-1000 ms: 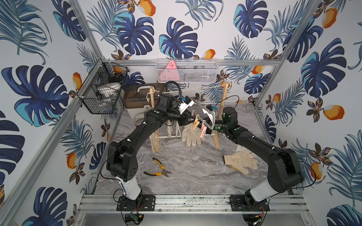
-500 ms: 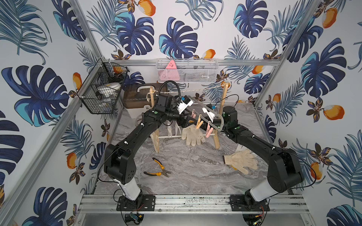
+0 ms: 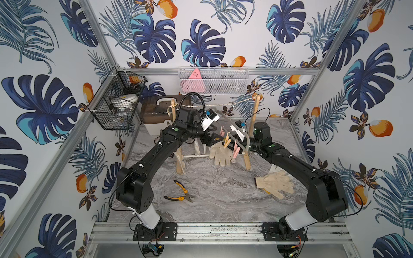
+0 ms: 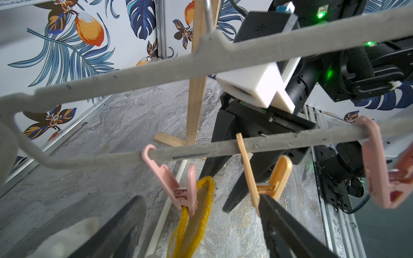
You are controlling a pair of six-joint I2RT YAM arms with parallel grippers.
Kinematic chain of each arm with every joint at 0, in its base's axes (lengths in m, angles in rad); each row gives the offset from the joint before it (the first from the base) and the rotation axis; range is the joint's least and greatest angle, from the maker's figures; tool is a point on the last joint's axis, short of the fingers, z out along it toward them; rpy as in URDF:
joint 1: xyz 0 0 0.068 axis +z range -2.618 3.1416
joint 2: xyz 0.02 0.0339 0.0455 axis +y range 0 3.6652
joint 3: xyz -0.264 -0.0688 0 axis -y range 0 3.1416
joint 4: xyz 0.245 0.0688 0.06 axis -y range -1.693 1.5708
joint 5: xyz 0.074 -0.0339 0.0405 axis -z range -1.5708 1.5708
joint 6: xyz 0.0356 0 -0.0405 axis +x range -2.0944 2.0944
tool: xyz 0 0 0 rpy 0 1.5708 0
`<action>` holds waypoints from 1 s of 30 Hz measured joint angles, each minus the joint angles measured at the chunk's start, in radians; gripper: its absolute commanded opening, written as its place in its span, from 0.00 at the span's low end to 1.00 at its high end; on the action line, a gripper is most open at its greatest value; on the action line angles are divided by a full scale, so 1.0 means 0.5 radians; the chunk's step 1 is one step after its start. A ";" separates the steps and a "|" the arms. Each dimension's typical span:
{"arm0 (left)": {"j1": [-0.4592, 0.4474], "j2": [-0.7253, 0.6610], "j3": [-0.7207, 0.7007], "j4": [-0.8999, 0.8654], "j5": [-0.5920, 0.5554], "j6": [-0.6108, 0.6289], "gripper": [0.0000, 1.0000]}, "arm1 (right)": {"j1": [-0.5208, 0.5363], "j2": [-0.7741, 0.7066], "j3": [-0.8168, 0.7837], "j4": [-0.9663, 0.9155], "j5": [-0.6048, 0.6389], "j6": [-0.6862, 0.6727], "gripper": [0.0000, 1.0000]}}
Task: Clip the gloves onto a hanger to dry
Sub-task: Clamp the glove onto the hanger.
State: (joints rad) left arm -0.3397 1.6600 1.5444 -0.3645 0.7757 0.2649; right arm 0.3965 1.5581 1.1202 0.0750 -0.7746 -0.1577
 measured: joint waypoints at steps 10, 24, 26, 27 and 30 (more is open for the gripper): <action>0.000 -0.004 -0.022 0.024 0.065 -0.023 0.84 | 0.000 -0.044 0.005 -0.168 0.153 -0.137 0.61; -0.021 0.038 -0.023 0.013 0.182 -0.060 0.84 | -0.036 -0.284 -0.092 -0.452 0.582 -0.225 0.81; -0.021 0.040 -0.023 0.013 0.188 -0.060 0.84 | -0.051 -0.302 -0.101 -0.474 0.627 -0.224 0.83; -0.021 0.042 -0.022 0.014 0.192 -0.060 0.84 | -0.060 -0.309 -0.105 -0.485 0.650 -0.224 0.84; -0.022 0.057 -0.022 0.014 0.200 -0.060 0.84 | -0.079 -0.320 -0.105 -0.497 0.689 -0.223 0.84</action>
State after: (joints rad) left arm -0.3508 1.6886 1.5333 -0.3576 0.8757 0.2352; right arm 0.3569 1.3983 1.0679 -0.1738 -0.4301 -0.2691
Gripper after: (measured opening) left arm 0.843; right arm 0.841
